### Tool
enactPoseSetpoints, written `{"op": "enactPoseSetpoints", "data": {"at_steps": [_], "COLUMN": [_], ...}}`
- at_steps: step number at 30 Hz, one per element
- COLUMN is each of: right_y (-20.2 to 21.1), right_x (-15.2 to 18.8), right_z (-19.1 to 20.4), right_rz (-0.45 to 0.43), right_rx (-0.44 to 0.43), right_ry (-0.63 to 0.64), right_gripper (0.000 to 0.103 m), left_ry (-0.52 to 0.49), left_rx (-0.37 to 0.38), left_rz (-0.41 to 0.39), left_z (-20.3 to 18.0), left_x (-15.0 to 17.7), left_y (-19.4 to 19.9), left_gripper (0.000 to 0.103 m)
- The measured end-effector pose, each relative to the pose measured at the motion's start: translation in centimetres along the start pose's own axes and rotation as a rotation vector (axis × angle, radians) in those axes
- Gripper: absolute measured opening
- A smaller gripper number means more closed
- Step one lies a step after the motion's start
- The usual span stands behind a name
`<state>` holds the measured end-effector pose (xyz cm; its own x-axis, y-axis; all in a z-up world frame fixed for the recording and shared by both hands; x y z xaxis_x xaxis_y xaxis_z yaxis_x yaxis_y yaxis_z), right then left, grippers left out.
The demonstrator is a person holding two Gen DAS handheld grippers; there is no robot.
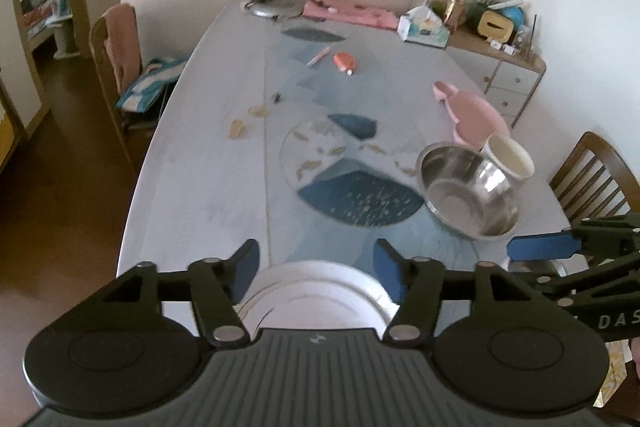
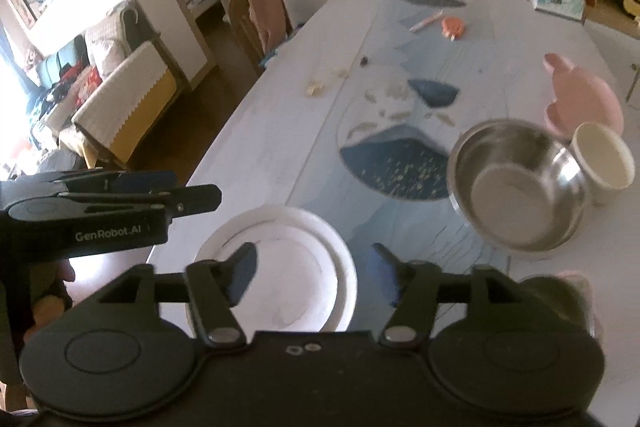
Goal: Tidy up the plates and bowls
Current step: 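Move both grippers toward the rim of the pink bear-shaped plate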
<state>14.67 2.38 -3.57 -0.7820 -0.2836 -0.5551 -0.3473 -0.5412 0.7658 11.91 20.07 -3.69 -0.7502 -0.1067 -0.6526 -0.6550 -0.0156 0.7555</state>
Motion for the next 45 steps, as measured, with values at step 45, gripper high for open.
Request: {"op": "enactPoseSetpoints", "data": {"at_steps": [45], "right_y": [2.9], "right_x": [-13.1], "right_z": [-40.5], "right_rz": [-0.043], "right_rx": [0.314], "right_ry": [-0.223], "right_gripper": [0.098], "left_ry": [-0.207], "left_rx": [0.001], "left_rz": [0.131], "left_z": [-27.4], "left_x": [-17.8], "left_y": [-23.1], "left_gripper": [0.077]}}
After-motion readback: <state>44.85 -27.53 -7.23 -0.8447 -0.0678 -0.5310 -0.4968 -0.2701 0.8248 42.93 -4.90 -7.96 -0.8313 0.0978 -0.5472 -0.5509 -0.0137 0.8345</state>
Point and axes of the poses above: each gripper's, at about its wrist camera, not at the fingertips, and y roughly against the way its jaws point, z to its left, x to its underside, the point moved 5 cm from there along -y, roughly the way its jaws point, and after that the axes turned 5 degrees about -x, right-handed, at the moved point
